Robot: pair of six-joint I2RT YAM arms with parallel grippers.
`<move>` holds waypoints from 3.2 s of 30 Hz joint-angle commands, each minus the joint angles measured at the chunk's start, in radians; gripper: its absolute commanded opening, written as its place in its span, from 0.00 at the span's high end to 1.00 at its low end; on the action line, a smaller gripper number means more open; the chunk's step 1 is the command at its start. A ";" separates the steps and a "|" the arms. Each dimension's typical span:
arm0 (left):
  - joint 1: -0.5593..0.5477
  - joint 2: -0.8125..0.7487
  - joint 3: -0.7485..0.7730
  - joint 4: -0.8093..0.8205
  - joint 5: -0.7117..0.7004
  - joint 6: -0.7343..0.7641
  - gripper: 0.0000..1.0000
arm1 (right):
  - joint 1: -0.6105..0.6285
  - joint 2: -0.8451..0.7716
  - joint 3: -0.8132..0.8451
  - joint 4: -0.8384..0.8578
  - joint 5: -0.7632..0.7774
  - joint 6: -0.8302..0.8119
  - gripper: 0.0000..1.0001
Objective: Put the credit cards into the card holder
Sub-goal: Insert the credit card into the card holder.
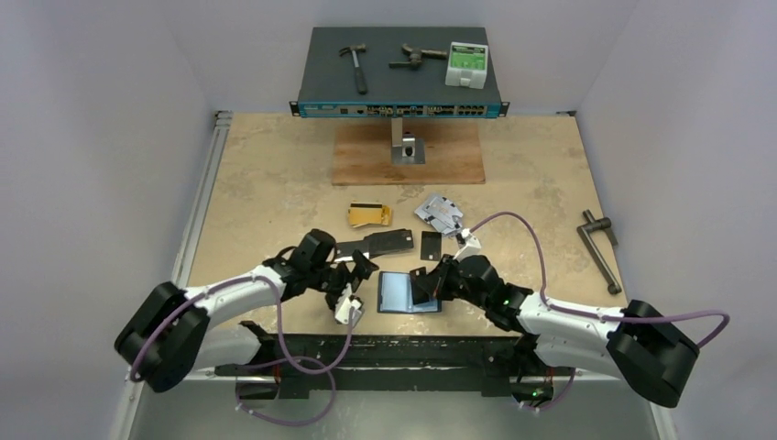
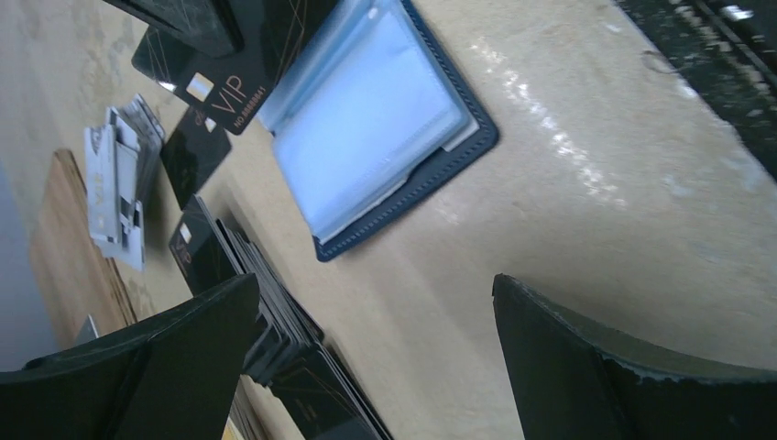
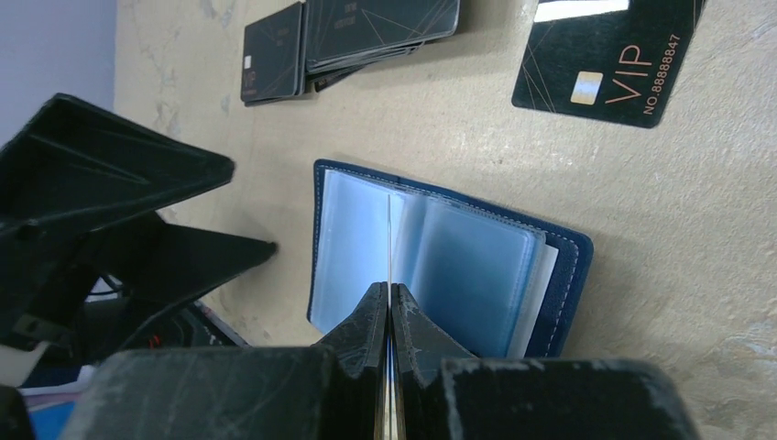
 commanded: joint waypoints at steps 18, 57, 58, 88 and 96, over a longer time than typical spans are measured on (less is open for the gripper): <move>-0.081 0.287 0.227 -0.162 0.154 0.314 0.00 | -0.013 0.008 -0.021 0.114 0.118 0.111 1.00; -0.313 0.351 0.153 0.173 -0.209 -0.211 0.00 | -0.032 -0.031 0.081 -0.069 0.196 0.054 1.00; -0.312 0.341 0.153 0.150 -0.213 -0.201 0.00 | -0.032 -0.042 0.069 -0.069 0.198 0.059 1.00; -0.289 0.309 0.302 0.019 -0.268 -0.216 0.00 | -0.030 0.105 -0.039 0.193 0.141 0.025 1.00; -0.317 0.257 0.226 0.124 -0.337 -0.229 0.00 | -0.025 0.133 -0.062 0.259 0.127 0.036 1.00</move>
